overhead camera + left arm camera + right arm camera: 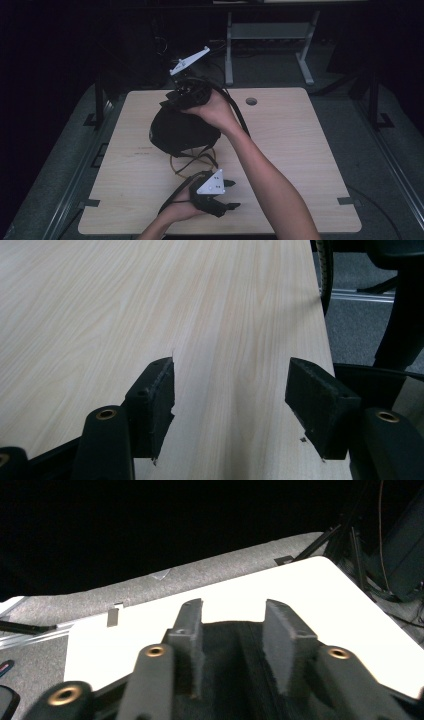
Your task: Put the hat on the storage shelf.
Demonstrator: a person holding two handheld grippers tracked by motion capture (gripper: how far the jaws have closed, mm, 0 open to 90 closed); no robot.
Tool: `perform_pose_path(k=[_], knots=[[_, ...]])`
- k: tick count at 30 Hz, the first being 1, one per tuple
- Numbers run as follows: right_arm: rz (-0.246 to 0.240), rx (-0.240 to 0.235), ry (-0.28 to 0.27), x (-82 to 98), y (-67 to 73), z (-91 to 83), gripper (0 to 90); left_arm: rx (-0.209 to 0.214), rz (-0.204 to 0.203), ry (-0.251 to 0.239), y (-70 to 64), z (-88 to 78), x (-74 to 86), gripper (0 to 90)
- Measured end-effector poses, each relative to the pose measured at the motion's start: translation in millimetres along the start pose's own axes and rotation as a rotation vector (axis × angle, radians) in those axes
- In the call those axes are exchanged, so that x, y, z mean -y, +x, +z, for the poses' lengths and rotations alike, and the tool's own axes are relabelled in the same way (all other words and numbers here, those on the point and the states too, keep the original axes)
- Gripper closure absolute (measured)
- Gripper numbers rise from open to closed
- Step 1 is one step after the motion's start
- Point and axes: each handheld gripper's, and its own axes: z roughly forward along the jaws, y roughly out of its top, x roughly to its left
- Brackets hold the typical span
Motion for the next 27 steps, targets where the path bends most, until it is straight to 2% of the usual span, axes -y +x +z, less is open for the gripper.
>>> perform_pose_path(k=[6, 7, 11, 20, 21, 27], knots=[[0.020, 0.001, -0.007, 7.9, -3.2, -7.0, 50.6, -0.001, -0.003, -0.012, -0.3, -0.9, -0.5, 36.0], [0.028, -0.001, -0.013, 9.8, -4.8, -9.9, 47.2, -0.001, -0.006, -0.011, -0.1, -1.2, -0.4, 35.9], [0.035, -0.010, -0.019, 13.0, -7.3, -15.7, 44.2, 0.001, -0.011, -0.011, 1.0, -1.8, 0.5, 35.6], [0.044, 0.011, -0.050, 25.0, -13.1, -42.1, 37.2, 0.003, -0.033, -0.017, 1.6, -0.7, 2.2, 34.4], [0.045, 0.013, -0.060, 27.4, -13.6, -49.2, 35.7, 0.004, -0.034, -0.018, 2.0, -0.8, 2.3, 34.4], [0.052, 0.031, -0.068, 34.3, -15.4, -63.6, 32.4, 0.009, -0.038, -0.015, 1.5, 0.2, 2.9, 33.9]])
